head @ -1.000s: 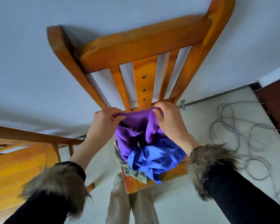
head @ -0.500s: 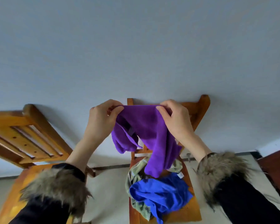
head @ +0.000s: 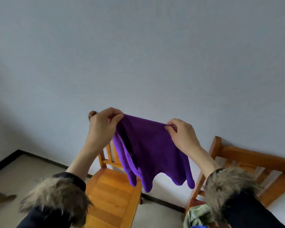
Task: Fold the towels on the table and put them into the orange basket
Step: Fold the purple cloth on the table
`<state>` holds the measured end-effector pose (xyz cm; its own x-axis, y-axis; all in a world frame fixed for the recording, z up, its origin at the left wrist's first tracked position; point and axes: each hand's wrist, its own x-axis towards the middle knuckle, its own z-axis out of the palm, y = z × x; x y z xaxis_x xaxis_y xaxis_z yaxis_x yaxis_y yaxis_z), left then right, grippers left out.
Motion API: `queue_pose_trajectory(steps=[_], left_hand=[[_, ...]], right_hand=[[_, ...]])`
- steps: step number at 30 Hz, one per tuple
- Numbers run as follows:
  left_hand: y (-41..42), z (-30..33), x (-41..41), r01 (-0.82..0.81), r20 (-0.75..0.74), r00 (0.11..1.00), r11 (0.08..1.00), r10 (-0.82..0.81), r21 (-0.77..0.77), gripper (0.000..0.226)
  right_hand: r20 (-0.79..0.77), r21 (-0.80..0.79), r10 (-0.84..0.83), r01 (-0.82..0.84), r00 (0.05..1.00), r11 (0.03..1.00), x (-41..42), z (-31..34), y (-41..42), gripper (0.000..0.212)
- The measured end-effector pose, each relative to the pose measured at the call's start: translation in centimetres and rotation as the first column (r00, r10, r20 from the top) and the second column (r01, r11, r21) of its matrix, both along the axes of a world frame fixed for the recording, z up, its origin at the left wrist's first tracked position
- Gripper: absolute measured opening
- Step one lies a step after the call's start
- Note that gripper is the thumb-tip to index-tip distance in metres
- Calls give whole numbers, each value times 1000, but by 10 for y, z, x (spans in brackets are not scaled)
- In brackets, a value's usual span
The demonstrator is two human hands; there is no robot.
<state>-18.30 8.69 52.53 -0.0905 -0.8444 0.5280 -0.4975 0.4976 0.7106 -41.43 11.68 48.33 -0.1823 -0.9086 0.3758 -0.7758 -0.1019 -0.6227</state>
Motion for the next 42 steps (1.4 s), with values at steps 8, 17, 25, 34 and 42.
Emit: queue_pose_trajectory(steps=[8, 17, 25, 34, 42], left_hand=[[7, 27, 214, -307, -21, 952, 952, 307, -5, 11], [22, 21, 423, -667, 35, 743, 744, 668, -35, 9], [33, 14, 575, -888, 19, 459, 459, 888, -12, 8], [28, -7, 698, -969, -2, 237, 237, 971, 68, 8], [8, -41, 829, -974, 5, 165, 162, 986, 159, 8]], right_hand=[[163, -87, 177, -165, 971, 982, 197, 31, -42, 28], [143, -38, 541, -541, 829, 840, 409, 33, -110, 13], [148, 12, 761, -771, 631, 637, 581, 16, -173, 9], [140, 52, 874, -885, 465, 462, 742, 9, -237, 9], [92, 14, 885, -889, 456, 457, 891, -12, -281, 15]])
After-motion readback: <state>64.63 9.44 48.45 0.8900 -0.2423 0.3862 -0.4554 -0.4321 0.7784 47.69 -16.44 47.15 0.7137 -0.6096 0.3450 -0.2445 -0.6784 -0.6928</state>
